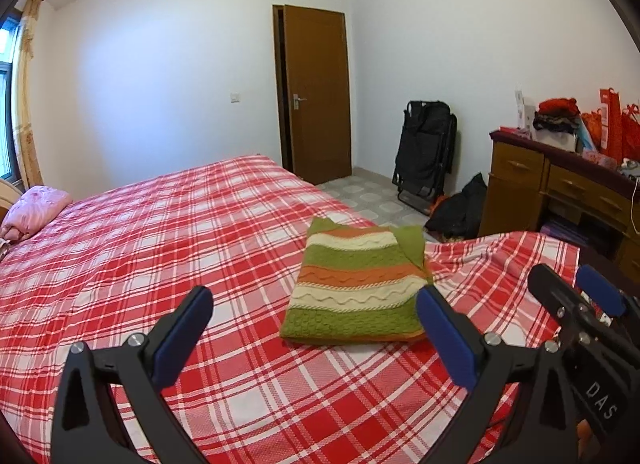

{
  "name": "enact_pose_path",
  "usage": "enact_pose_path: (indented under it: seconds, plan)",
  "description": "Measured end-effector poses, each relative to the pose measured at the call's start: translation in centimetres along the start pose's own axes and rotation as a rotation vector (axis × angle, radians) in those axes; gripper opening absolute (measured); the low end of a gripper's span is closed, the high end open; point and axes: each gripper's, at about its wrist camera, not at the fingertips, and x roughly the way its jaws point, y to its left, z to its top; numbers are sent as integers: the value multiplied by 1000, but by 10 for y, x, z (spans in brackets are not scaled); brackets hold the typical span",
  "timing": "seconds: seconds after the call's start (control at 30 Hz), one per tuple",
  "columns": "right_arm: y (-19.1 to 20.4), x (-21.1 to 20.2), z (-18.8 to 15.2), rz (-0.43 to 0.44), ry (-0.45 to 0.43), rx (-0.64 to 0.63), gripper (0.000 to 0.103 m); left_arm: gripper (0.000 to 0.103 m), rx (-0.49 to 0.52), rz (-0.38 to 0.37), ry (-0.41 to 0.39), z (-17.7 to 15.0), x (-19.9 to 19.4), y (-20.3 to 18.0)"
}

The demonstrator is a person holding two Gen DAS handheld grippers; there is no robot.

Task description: Fold small clothes

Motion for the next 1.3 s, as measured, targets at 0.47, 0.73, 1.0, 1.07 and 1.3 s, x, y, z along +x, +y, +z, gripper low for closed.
enact_pose_path:
  seconds: [0.47, 0.73, 1.0, 1.07, 1.3]
  plan:
    - [-1, -15, 4, 3, -45, -8, 72, 103, 59, 40, -34, 0, -12, -9]
    - [-6, -9, 5, 4, -21, 12, 72, 103, 57, 51, -35, 1, -12, -8]
    - [-6, -7, 5, 8, -16, 11, 72, 103, 55, 51, -28, 1, -11, -8]
    - [-5, -7, 5, 9, -20, 10, 72, 103, 57, 56, -23, 2, -10, -8]
    - [-3, -4, 7, 14, -32, -2, 72, 103, 58, 68, -37, 4, -12, -7]
